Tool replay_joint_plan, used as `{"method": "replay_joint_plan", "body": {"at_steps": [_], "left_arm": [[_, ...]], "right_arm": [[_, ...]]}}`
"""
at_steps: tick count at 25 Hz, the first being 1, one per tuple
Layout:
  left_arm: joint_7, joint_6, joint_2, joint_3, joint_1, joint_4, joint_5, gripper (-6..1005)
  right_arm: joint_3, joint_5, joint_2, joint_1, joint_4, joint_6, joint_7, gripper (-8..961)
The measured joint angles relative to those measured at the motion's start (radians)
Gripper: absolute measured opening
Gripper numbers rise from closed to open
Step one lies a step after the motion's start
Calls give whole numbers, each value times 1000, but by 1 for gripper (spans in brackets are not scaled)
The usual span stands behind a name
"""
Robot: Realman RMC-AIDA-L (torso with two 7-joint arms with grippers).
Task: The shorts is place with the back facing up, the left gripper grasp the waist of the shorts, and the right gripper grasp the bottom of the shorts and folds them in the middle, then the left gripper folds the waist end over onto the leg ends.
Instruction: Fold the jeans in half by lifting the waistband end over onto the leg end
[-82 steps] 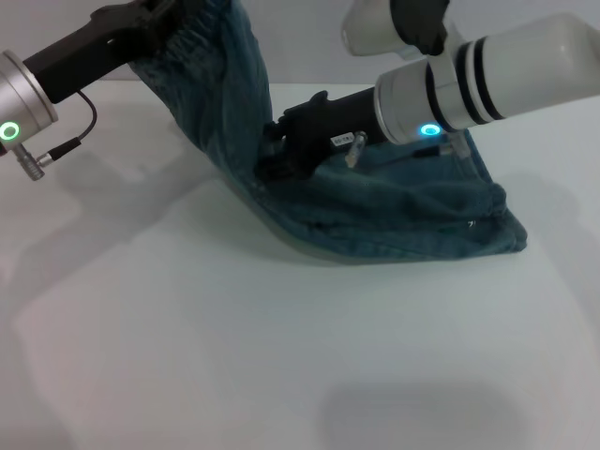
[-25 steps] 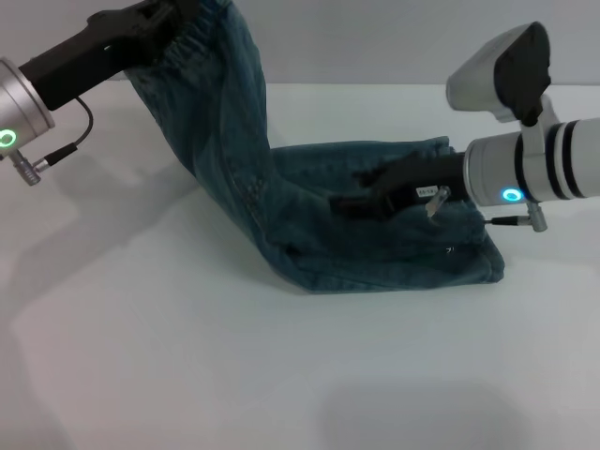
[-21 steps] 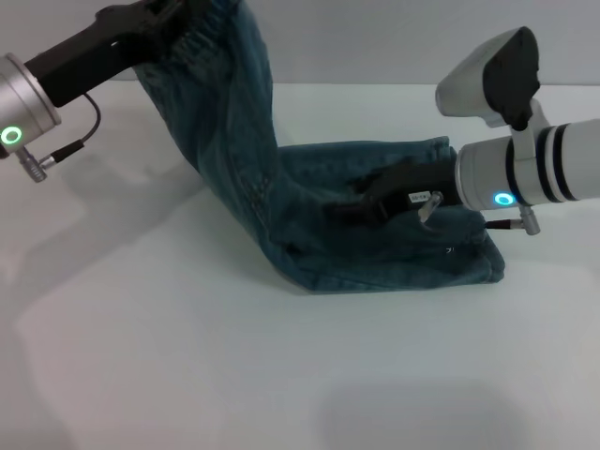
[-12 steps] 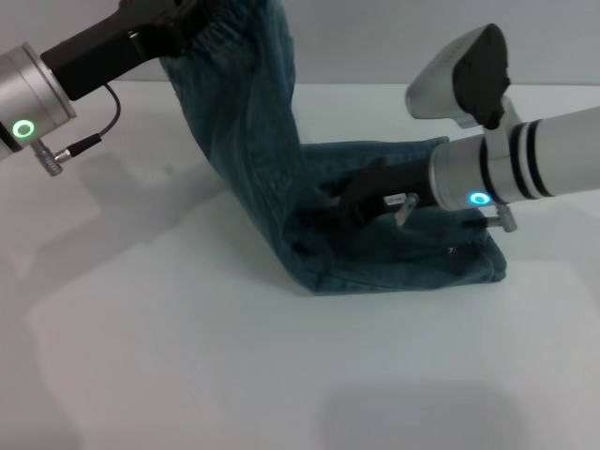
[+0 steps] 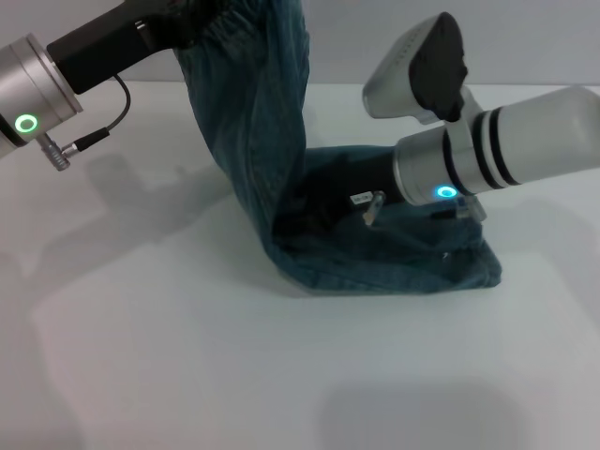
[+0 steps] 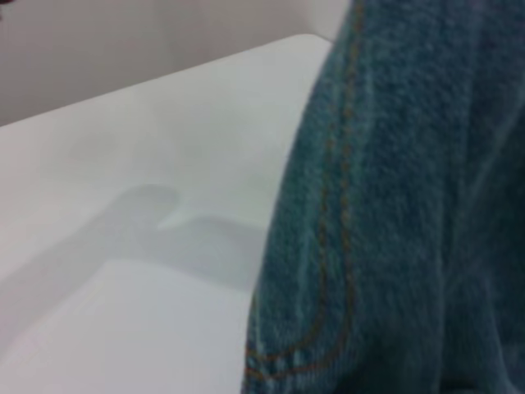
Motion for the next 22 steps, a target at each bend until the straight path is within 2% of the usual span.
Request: {"method": "replay_joint_plan", "body": {"at_steps": [8, 14, 22], "left_arm": [[0, 2, 0, 0, -3, 0, -1, 69], [0, 1, 2, 0, -2, 0, -1, 69], [3, -4, 4, 0, 14, 0, -1, 66]], "right_arm": [[-64, 52, 1, 40, -1, -1, 2, 557], [-74, 72, 1, 48, -4, -1, 1, 558], [-65, 66, -5, -15, -5, 0, 6, 558]]}}
